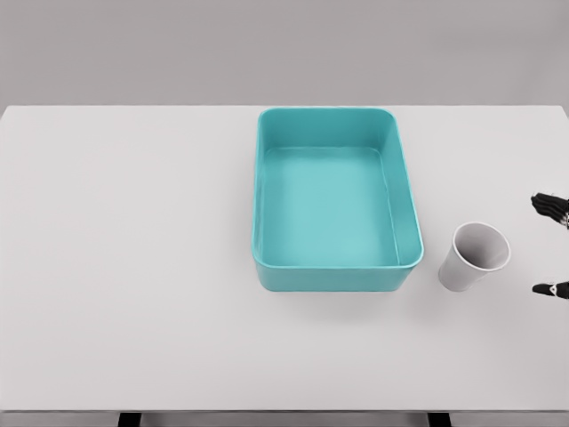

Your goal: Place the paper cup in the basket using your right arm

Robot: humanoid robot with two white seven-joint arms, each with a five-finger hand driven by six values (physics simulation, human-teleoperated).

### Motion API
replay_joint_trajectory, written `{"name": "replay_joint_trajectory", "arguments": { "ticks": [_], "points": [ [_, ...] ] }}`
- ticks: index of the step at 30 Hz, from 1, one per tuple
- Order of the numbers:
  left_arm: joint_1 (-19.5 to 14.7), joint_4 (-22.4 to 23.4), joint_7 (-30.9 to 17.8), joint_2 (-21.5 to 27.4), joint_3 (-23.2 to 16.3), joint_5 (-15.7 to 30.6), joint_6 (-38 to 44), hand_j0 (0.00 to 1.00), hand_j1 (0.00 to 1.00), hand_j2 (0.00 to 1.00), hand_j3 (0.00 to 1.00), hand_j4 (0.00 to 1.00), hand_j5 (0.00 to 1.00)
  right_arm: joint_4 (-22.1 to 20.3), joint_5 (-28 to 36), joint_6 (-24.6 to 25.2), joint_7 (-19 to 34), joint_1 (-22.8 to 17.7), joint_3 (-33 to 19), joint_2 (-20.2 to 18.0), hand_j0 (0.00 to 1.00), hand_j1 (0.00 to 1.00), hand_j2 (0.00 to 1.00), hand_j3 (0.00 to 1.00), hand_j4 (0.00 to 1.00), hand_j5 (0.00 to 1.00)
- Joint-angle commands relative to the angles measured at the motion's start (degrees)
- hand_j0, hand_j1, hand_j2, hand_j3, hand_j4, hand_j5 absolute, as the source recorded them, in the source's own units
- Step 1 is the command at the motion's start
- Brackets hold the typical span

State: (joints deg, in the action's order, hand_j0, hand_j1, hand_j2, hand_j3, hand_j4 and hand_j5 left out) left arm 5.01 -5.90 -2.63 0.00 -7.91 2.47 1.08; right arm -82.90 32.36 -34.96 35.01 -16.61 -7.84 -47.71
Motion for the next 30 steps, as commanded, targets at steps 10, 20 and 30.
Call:
{"name": "replay_joint_trajectory", "arguments": {
  "ticks": [10,20,30],
  "points": [
    [0.0,0.0,0.0,0.0,0.0,0.0,0.1,1.0,1.0,1.0,1.0,1.0,1.0,5.9,0.6,4.7,0.0,1.9,3.7,8.5,1.0,1.0,1.0,1.0,1.0,1.0],
    [0.0,0.0,0.0,0.0,0.0,0.0,0.0,1.0,1.0,1.0,1.0,1.0,1.0,4.1,0.8,7.9,0.0,2.8,3.7,9.7,1.0,1.0,1.0,1.0,1.0,1.0],
    [0.0,0.0,0.0,0.0,0.0,0.0,0.0,1.0,1.0,1.0,1.0,1.0,1.0,4.2,0.3,10.6,0.0,6.2,7.6,11.4,1.0,1.0,1.0,1.0,1.0,1.0]
  ]
}}
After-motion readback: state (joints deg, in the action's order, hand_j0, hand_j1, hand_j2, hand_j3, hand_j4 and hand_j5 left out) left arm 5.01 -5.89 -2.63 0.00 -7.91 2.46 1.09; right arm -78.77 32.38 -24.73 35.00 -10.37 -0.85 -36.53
